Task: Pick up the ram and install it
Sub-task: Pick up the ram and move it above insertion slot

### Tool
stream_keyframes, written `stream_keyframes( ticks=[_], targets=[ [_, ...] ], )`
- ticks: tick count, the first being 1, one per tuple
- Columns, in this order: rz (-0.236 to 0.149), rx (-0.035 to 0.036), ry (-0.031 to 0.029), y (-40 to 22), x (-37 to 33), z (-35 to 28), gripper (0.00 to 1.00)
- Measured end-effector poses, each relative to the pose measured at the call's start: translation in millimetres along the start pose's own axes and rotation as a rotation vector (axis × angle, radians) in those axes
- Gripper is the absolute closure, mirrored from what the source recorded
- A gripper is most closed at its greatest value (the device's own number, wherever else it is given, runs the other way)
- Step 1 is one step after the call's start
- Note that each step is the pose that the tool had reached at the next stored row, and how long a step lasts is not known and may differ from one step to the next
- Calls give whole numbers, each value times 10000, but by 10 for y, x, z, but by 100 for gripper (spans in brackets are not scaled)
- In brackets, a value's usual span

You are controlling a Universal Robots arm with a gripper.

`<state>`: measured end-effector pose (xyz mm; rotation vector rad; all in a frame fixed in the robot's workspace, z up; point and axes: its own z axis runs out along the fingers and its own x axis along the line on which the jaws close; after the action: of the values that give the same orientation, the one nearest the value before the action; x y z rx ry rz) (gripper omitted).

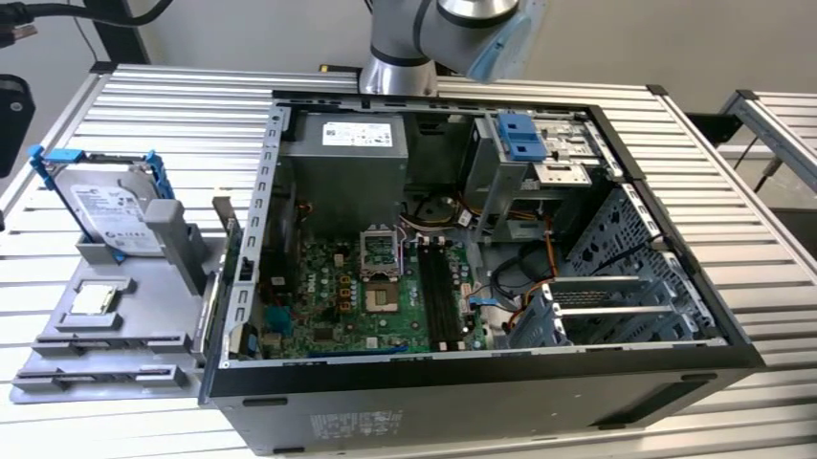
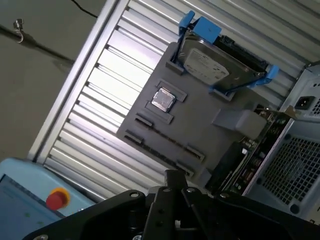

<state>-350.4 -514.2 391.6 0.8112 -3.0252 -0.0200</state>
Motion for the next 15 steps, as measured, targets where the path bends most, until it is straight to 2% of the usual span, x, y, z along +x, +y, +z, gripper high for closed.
stream_keyframes(
  ticks=[15],
  targets=[
    [-2724,16,41,0,0,0,100]
  ],
)
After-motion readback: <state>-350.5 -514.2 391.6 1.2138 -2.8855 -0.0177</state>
